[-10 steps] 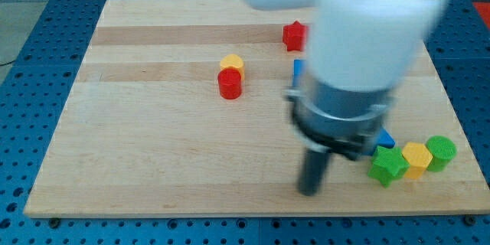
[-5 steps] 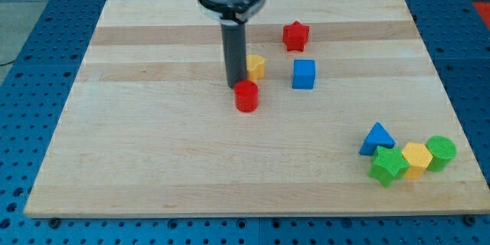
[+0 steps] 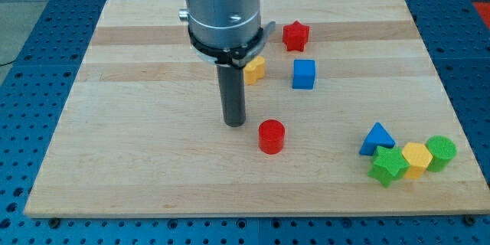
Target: Push the red circle left to the green star
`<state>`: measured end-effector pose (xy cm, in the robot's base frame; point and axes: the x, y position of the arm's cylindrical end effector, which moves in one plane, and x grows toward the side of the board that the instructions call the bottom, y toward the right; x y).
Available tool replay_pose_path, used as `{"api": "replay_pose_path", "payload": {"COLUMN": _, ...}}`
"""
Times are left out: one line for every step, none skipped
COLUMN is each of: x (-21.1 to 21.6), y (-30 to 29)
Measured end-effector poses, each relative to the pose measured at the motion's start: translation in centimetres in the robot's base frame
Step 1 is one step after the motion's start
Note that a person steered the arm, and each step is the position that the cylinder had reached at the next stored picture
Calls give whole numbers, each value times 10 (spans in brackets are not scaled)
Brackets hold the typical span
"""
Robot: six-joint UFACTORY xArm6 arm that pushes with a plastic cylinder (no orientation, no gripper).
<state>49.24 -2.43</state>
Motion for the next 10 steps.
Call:
{"api": "replay_pose_path", "payload": {"x": 15, "y": 57}}
{"api": "replay_pose_path", "payload": {"x": 35, "y": 100}}
{"api": "replay_pose_path", "payload": {"x": 30, "y": 77}}
{"api": "replay_pose_path", "payload": {"x": 46, "y": 42}}
{"api": "replay_pose_path", "payload": {"x": 57, "y": 57}}
{"api": "replay_pose_path", "payload": {"x": 69, "y": 102}}
{"api": "replay_pose_path", "payload": {"x": 72, "y": 113}}
{"api": "replay_pose_path", "payload": {"x": 75, "y": 107}}
{"api": "replay_pose_path", "payload": {"x": 103, "y": 92}}
{"api": "replay_pose_path", "payload": {"x": 113, "y": 114}}
